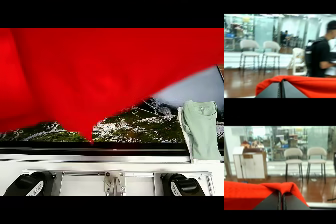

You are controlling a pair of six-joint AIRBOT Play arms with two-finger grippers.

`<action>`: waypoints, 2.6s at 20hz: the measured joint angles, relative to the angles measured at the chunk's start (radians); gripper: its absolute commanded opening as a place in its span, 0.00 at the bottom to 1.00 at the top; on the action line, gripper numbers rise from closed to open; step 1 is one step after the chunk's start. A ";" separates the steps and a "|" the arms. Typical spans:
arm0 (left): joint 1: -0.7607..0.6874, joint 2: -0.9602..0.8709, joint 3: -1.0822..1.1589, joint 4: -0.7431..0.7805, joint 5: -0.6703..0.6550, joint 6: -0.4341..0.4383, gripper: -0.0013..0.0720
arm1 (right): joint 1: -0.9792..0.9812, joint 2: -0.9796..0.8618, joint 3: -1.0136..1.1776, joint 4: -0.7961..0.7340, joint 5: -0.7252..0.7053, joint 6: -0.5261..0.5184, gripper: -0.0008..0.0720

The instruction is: Fold the shirts.

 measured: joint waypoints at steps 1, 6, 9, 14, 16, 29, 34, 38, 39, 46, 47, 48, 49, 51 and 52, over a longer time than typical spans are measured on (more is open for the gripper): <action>0.000 0.009 -0.012 0.022 -0.031 -0.002 0.06 | 0.000 -0.002 0.003 -0.010 0.050 0.003 0.10; 0.000 0.030 -0.131 0.133 -0.157 -0.005 0.06 | 0.000 -0.100 0.005 -0.076 0.301 0.005 0.10; 0.000 0.026 -0.292 0.185 -0.183 -0.041 0.06 | 0.000 -0.226 -0.045 -0.135 0.446 0.005 0.10; 0.005 -0.058 -0.662 0.231 -0.105 -0.146 0.07 | 0.000 -0.496 -0.253 -0.185 0.367 0.047 0.10; 0.031 -0.157 -0.762 0.236 0.016 -0.201 0.07 | 0.000 -0.620 -0.295 -0.197 0.212 0.098 0.10; 0.173 -0.780 -0.837 -0.075 0.416 -0.270 0.33 | -0.001 -1.075 -0.333 -0.075 -0.378 0.430 0.26; 0.248 -0.814 -0.756 -0.110 0.177 -0.204 0.77 | -0.019 -1.011 -0.333 0.014 -0.297 0.318 0.78; 0.405 -0.779 -0.704 -0.137 -0.140 0.003 0.77 | -0.124 -0.892 -0.334 0.019 -0.006 0.074 0.78; 0.453 -0.761 -0.726 -0.161 -0.201 0.050 0.77 | -0.167 -0.876 -0.338 0.031 0.080 0.020 0.78; 0.631 -0.692 -1.105 -0.453 -0.257 0.291 0.77 | -0.451 -0.835 -0.465 0.303 0.397 -0.172 0.78; 0.626 -0.692 -1.150 -0.478 -0.228 0.308 0.77 | -0.464 -0.835 -0.485 0.331 0.405 -0.181 0.78; 0.617 -0.694 -1.185 -0.496 -0.200 0.320 0.77 | -0.474 -0.834 -0.500 0.349 0.405 -0.188 0.78; 0.604 -0.701 -1.214 -0.513 -0.169 0.331 0.77 | -0.483 -0.833 -0.513 0.363 0.404 -0.191 0.78; 0.572 -0.723 -1.248 -0.536 -0.124 0.344 0.77 | -0.492 -0.833 -0.529 0.381 0.396 -0.197 0.78; 0.556 -0.737 -1.259 -0.540 -0.103 0.348 0.77 | -0.494 -0.833 -0.534 0.389 0.392 -0.200 0.78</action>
